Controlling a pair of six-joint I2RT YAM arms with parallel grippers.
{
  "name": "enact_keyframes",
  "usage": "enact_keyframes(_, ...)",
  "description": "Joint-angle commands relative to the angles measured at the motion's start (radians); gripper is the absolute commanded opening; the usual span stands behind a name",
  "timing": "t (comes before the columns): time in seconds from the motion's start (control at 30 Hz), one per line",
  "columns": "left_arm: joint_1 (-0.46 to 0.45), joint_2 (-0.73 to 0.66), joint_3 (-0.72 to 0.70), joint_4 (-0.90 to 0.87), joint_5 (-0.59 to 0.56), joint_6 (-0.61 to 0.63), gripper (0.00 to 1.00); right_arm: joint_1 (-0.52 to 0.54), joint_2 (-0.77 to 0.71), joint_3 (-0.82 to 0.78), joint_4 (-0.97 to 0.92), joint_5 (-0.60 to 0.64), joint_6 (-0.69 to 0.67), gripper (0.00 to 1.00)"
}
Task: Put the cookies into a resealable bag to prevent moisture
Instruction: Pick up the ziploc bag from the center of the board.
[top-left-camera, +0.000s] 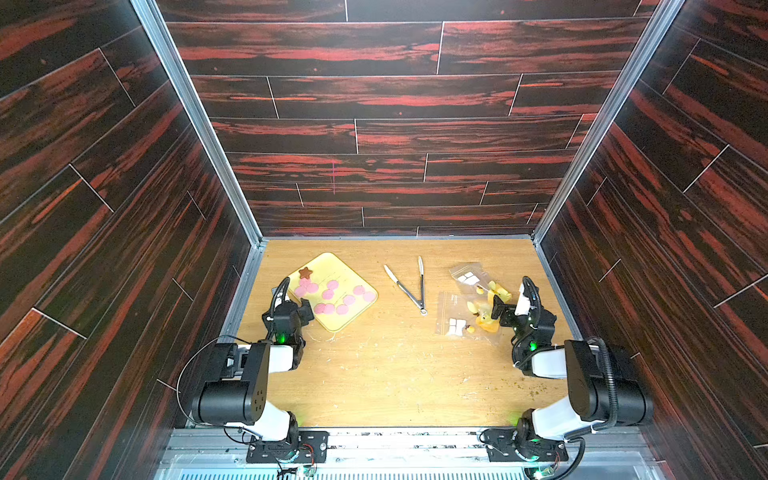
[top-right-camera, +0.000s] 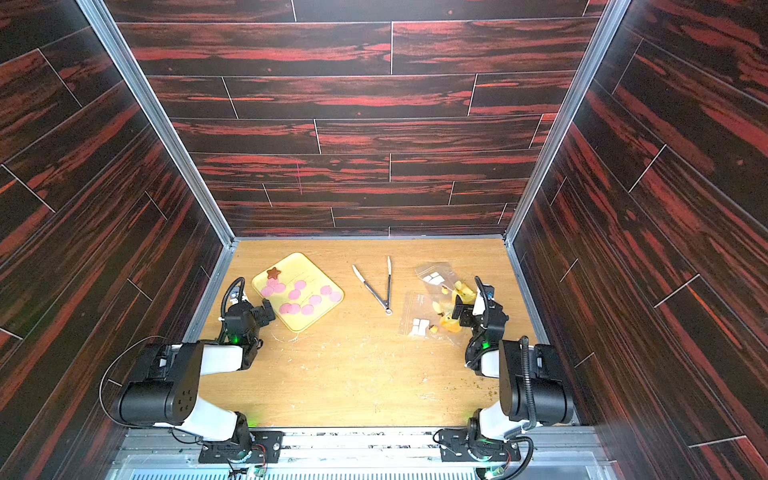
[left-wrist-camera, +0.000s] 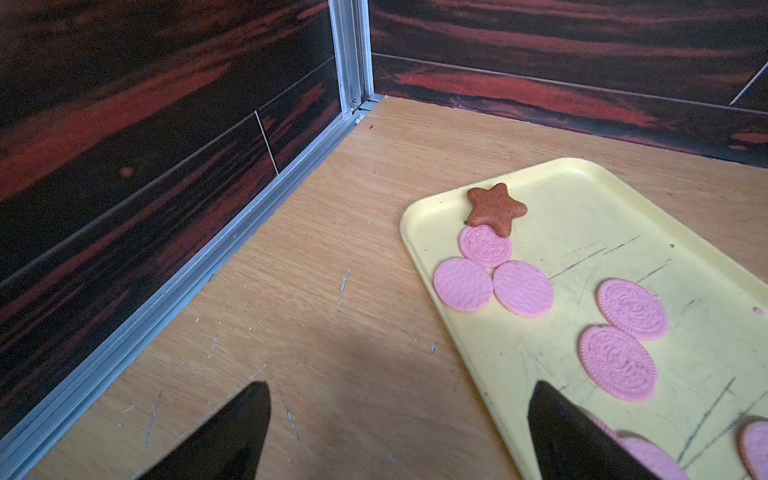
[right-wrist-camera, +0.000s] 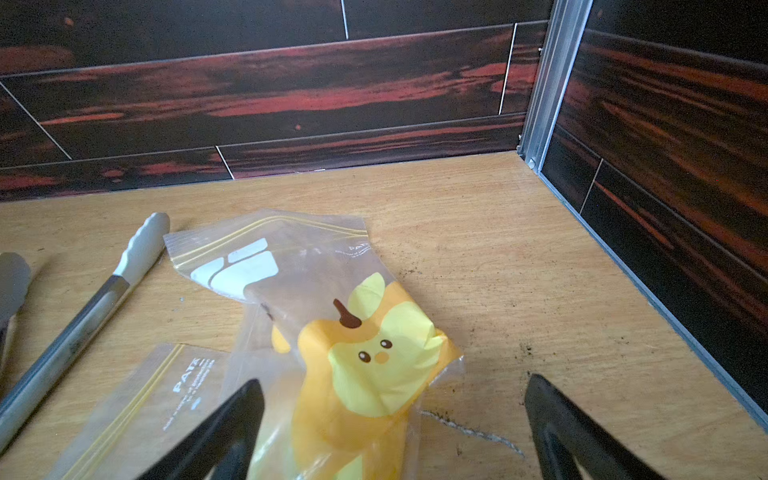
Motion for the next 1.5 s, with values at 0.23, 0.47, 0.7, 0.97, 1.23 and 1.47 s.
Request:
enact_keyframes(0.23,0.004,-0.009,0.012,0.021,-0.009,0.009,0.99,-0.004,0.018,0.006,0.029,-0.006,0.01,0.98)
enact_keyframes(0.47,0.003,-0.009,0.012,0.02,-0.009,0.009,0.99,-0.004,0.018,0.006,0.03,-0.006,0.01,0.98)
enact_keyframes(0.7,0.003,-0.009,0.012,0.02,-0.009,0.009,0.99,-0.004,0.018,0.006,0.03,-0.006,0.01,0.98)
enact_keyframes(0.97,0.004,-0.009,0.011,0.02,-0.009,0.008,0.99,-0.004,0.018,0.008,0.03,-0.005,0.01,0.98)
enact_keyframes(1.23,0.005,-0.033,0.006,0.042,0.025,0.029,0.99,-0.003,-0.028,-0.024,0.057,-0.026,0.004,0.98)
enact_keyframes(1.47,0.004,-0.316,0.046,-0.251,-0.02,-0.048,0.99,-0.002,-0.279,0.079,-0.326,-0.05,0.035,0.98)
